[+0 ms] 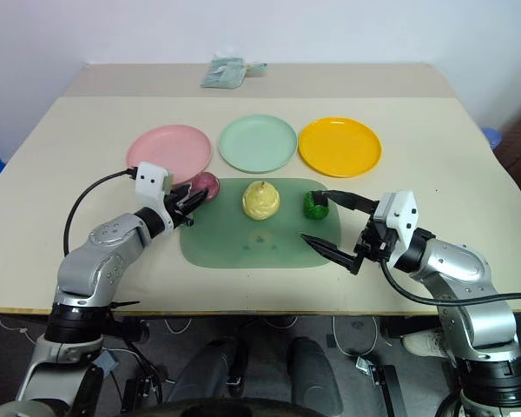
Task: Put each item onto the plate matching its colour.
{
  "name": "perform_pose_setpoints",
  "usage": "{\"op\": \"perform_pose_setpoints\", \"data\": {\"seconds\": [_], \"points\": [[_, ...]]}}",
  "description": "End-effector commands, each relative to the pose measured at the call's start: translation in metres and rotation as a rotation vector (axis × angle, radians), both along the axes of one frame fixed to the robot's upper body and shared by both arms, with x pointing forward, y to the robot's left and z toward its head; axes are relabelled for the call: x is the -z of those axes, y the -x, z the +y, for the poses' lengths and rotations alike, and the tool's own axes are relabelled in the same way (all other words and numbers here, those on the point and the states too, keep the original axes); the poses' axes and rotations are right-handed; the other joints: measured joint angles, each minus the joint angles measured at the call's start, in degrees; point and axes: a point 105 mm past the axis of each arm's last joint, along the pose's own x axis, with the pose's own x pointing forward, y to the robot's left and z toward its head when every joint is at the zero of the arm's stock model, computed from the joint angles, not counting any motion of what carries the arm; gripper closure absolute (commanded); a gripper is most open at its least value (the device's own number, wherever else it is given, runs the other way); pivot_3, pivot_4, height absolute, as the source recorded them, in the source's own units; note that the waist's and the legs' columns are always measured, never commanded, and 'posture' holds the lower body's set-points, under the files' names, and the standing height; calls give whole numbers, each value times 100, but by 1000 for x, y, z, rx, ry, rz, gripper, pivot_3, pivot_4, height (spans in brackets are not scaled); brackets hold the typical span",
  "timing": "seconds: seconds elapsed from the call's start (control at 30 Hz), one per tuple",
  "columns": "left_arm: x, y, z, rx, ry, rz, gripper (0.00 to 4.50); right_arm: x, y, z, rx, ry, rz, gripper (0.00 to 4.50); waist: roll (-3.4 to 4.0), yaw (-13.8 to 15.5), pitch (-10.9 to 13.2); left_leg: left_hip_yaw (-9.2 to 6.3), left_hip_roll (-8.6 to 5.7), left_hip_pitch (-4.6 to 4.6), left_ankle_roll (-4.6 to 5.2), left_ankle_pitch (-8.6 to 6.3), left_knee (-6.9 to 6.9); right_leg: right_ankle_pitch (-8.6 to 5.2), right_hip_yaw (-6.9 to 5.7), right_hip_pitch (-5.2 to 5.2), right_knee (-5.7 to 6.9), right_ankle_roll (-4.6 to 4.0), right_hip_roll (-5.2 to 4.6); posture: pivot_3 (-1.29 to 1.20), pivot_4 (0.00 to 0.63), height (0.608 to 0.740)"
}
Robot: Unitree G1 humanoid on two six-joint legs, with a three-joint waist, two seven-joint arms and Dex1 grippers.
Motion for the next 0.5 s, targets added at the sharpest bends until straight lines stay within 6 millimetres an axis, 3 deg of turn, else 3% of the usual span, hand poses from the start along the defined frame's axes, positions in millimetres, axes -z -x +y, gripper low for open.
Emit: {"op": "perform_pose_setpoints", "data": {"seconds": [0.03, 0.17, 0.37, 0.4, 0.43, 0.5], "points": [[-47, -16, 28, -165, 39, -181, 2654, -8, -1, 0, 5, -11, -50, 0, -1, 6, 0, 0, 0, 0, 0, 0, 2, 0, 0, 0, 2, 0, 0, 0, 150, 740], [-59, -32, 49, -293, 62, -214, 2654, -9, -7, 0, 12, -14, -65, 0, 0, -7, -1, 1, -3, 1, 0, 0, 1, 4, 0, 0, 4, 7, 1, 0, 150, 740], [-51, -51, 68, -400, 80, -166, 2654, -10, -12, 2, 8, -15, -78, 0, -2, -25, 0, 1, -7, 2, 0, 1, 1, 10, -2, -1, 15, 17, 1, 0, 150, 740], [-49, -52, 69, -401, 86, -157, 2027, -10, -13, 3, 7, -15, -80, 0, -3, -25, 0, 1, -7, 2, 0, 1, 1, 11, -2, -2, 16, 19, 1, 0, 150, 740], [-46, -54, 68, -397, 83, -145, 1738, -11, -13, 3, 5, -14, -81, 0, -3, -25, 0, 1, -8, 1, 0, 1, 1, 11, -2, -4, 17, 19, 1, 0, 150, 740], [-43, -55, 65, -382, 86, -134, 748, -11, -13, 3, 6, -13, -83, 0, -3, -21, 0, 0, -8, 1, -1, 1, 2, 12, -2, -4, 18, 19, 0, 0, 150, 740]]}}
